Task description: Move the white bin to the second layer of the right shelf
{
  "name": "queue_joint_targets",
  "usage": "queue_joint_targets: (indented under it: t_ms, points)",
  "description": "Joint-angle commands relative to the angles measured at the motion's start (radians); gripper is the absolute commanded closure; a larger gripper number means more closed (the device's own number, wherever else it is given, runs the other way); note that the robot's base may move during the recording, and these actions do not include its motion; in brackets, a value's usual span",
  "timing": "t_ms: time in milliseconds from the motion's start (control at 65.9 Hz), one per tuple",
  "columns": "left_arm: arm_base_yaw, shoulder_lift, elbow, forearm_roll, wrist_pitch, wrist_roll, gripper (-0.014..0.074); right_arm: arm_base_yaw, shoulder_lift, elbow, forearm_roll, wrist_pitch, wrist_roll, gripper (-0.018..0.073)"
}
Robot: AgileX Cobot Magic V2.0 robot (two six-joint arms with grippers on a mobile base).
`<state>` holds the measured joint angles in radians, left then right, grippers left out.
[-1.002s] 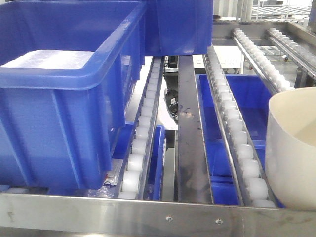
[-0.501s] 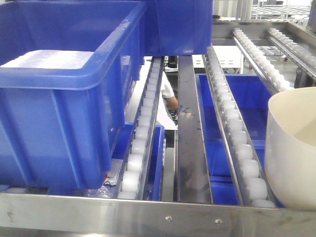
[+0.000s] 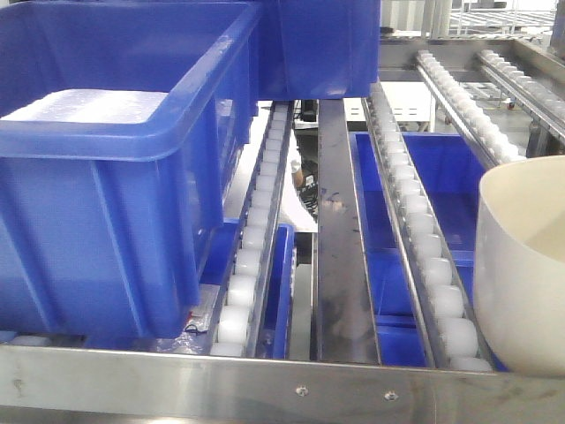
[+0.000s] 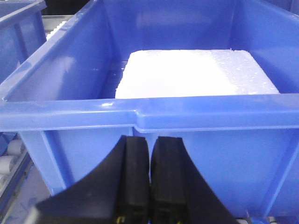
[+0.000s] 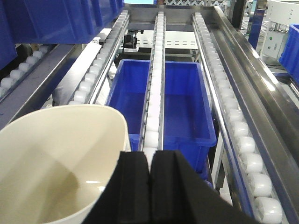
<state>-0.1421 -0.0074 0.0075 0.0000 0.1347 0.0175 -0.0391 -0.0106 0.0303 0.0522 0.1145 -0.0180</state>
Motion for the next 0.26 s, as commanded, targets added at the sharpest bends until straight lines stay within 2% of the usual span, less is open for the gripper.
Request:
queue_joint_targets:
  t_ms: [0,243]
  points:
    - [-0.004,-0.015,0.037,0.000,-0.087,-0.005,0.0512,0.000,-0.021,-0.017,-0.006,-0.090,-0.008,0.0511]
    - [-0.004,-0.015,0.037,0.000,-0.087,-0.005,0.0512,0.000,-0.021,-0.017,-0.006,-0.090,-0.008,0.0511]
